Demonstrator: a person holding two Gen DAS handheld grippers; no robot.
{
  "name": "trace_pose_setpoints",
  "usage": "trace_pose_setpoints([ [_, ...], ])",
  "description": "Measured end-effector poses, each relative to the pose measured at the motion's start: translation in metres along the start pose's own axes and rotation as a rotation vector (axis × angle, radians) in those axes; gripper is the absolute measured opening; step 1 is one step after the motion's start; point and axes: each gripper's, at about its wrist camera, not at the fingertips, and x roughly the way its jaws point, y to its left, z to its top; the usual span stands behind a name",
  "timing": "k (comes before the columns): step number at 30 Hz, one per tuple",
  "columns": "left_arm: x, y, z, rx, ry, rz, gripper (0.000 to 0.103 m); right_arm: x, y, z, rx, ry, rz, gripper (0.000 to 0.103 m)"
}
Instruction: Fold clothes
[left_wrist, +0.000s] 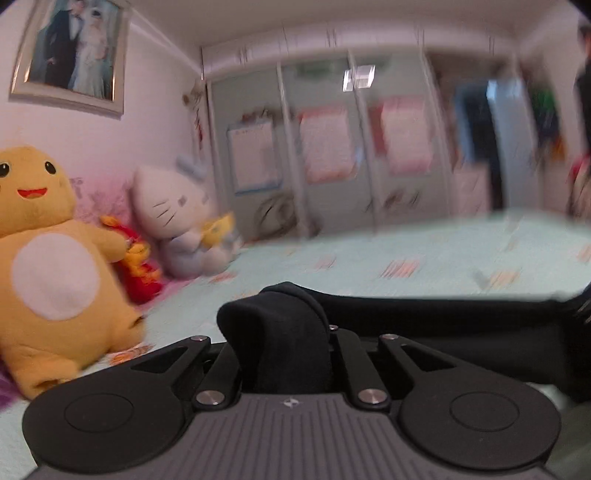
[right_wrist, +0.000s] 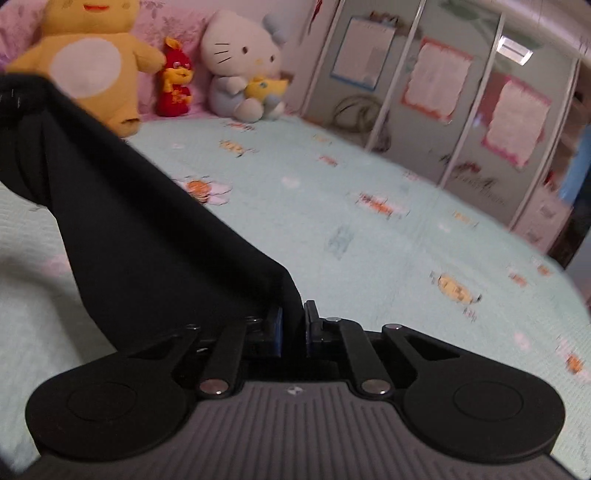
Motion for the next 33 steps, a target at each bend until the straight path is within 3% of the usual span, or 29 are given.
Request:
trace_pose_setpoints([
  [2,0.048,0.011,-0.032,-0.024,0.237,-0.026,0.018,0.037,0.011,-0.011,0.045,0.114,0.095,0.012],
  [3,0.053,0.023,-0.048,-0.109,0.305,-0.037,0.018,0.047,0.012,-0.017,0.085,0.161,0.133,0.013],
  [5,0.034,0.051,-0.075,-0.347,0.321,-0.05,0.021,0.043,0.006,-0.026,0.185,0.168,0.191,0.02],
  [8,0.007,0.094,-0.115,-0.705,0.34,-0.069,0.054,0.009,-0.008,-0.037,0.257,0.103,0.216,0.03],
  [10,-0.014,0.11,-0.14,-0.926,0.316,-0.105,0.057,-0.013,-0.015,-0.046,0.302,0.073,0.217,0.031],
  [13,-0.03,0.116,-0.162,-1.09,0.305,-0.089,0.06,-0.047,-0.013,-0.067,0.347,0.056,0.215,0.033],
  [15,-0.029,0.119,-0.162,-1.115,0.297,-0.09,0.063,-0.059,0.001,-0.077,0.298,0.061,0.236,0.041],
  [18,-0.024,0.123,-0.139,-0.981,0.344,-0.157,0.061,-0.056,0.045,-0.085,0.065,0.09,0.251,0.043],
  [21,-0.046,0.132,-0.112,-0.885,0.262,-0.086,0.067,-0.042,0.092,-0.088,-0.186,0.078,0.225,0.048],
  [24,-0.071,0.15,-0.111,-0.982,0.184,-0.046,0.073,-0.019,0.132,-0.09,-0.37,0.043,0.197,0.052],
  [27,-0.103,0.156,-0.129,-1.122,0.163,-0.031,0.077,0.0,0.16,-0.092,-0.519,-0.017,0.143,0.052],
  [29,-0.125,0.147,-0.146,-1.205,0.173,-0.055,0.08,0.009,0.175,-0.094,-0.616,-0.063,0.101,0.044],
  [30,-0.133,0.137,-0.153,-1.226,0.196,-0.075,0.08,0.011,0.179,-0.092,-0.634,-0.062,0.095,0.015],
  [31,-0.138,0.127,-0.16,-1.241,0.222,-0.097,0.08,0.014,0.18,-0.087,-0.626,-0.049,0.094,0.003],
  [33,-0.141,0.108,-0.17,-1.259,0.273,-0.139,0.08,0.01,0.174,-0.078,-0.57,-0.056,0.092,0.004],
])
